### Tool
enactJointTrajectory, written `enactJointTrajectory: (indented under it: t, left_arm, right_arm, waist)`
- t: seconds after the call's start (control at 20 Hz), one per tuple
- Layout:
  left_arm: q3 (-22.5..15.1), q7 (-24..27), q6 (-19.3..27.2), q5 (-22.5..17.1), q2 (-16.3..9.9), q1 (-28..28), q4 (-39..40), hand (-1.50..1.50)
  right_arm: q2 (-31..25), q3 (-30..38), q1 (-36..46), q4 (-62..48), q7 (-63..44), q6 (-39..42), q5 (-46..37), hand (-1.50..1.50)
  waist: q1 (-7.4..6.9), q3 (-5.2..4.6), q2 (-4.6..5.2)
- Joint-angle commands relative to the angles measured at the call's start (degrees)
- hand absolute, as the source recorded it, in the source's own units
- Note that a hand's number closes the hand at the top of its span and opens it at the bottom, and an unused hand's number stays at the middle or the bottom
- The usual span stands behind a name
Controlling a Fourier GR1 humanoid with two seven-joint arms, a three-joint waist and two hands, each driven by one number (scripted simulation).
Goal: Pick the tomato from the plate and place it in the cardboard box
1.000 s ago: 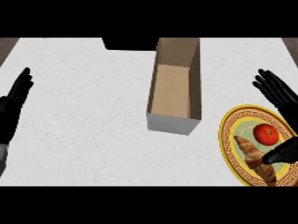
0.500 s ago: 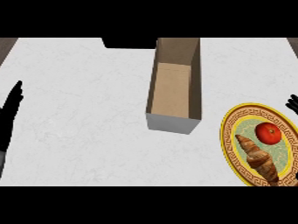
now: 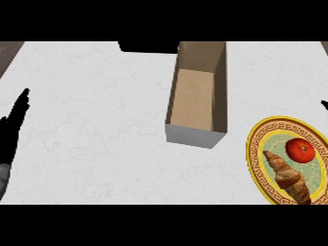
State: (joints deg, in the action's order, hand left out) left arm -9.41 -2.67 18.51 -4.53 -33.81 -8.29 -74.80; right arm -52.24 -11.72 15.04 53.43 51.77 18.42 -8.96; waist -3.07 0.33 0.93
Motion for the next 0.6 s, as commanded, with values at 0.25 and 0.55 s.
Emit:
enactJointTrajectory:
  t: [0.25, 0.55]
  left_arm:
    - [2.0, -2.2, -1.7, -0.3, -1.4, -1.5, -0.6, 0.0]
    - [2.8, 0.4, -1.3, 1.4, 1.0, 0.3, 1.9, 0.0]
  right_arm:
    - [-1.9, -12.9, 11.5, -7.6, 4.8, 0.7, -18.6, -1.5]
    - [3.7, -16.0, 19.9, -15.7, 4.5, 3.5, -24.2, -1.5]
  waist:
    - [0.02, -0.21, -0.4]
    - [1.41, -0.29, -0.57]
